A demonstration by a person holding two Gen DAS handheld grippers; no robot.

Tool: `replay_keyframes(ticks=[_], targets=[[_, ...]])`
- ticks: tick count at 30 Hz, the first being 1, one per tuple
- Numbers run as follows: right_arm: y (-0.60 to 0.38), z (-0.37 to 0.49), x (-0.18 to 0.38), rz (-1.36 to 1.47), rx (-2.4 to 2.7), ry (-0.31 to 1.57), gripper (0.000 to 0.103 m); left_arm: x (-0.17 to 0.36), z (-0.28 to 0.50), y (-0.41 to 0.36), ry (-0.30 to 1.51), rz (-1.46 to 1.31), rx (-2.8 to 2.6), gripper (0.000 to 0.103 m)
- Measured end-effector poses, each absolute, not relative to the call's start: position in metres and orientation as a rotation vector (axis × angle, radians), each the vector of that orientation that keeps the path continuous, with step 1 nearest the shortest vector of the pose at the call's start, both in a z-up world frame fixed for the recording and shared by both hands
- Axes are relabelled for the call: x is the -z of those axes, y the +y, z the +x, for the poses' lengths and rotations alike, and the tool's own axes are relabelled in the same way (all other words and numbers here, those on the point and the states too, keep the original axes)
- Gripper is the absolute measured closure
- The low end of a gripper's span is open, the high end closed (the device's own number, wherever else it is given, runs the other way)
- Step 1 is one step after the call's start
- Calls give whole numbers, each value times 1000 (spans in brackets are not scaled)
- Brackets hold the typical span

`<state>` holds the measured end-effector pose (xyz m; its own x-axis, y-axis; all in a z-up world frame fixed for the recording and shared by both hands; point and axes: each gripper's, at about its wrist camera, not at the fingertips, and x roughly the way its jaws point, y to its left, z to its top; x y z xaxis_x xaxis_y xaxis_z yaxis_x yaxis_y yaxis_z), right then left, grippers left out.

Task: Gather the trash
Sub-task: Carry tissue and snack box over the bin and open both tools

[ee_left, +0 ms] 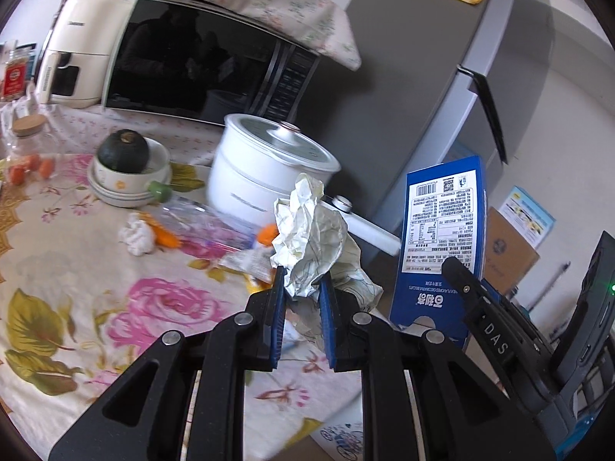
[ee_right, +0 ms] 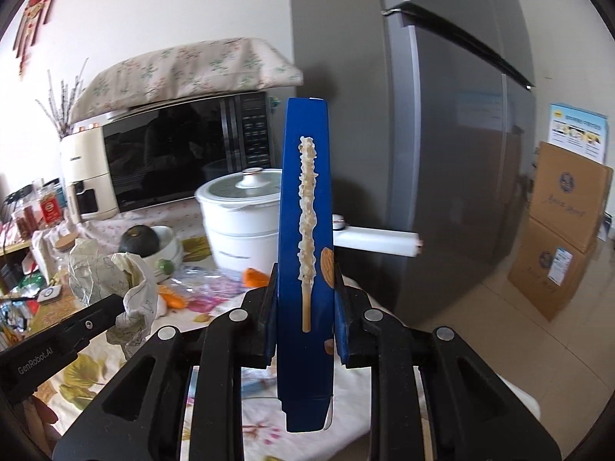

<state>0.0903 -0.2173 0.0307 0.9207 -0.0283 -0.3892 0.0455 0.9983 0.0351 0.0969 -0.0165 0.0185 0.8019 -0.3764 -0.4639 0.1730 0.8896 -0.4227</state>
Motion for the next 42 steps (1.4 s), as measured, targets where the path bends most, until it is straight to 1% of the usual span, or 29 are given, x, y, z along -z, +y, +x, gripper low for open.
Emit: replay_keyframes(ticks=[14, 27, 36, 39, 40, 41, 42], targets=[[-295, 59, -22, 65, 190, 438, 81, -7, 90, -94, 613, -334, 448, 86], [-369, 39, 28, 129, 319, 614, 81, 7, 88, -171, 679, -317, 578, 86], [-415, 28, 52, 234, 380, 709, 80, 37, 92, -228, 787, -290, 654, 86], [-425, 28, 52, 273, 397, 716, 75, 52, 93, -246, 835, -278, 673, 86], [-427, 27, 52, 274, 407, 713, 67, 56, 93, -249, 844, -275, 675, 86], [-429, 26, 50, 274, 424, 702, 56, 60, 93, -253, 857, -269, 678, 86], [-431, 25, 49, 274, 435, 694, 51, 65, 93, -258, 869, -265, 682, 86]])
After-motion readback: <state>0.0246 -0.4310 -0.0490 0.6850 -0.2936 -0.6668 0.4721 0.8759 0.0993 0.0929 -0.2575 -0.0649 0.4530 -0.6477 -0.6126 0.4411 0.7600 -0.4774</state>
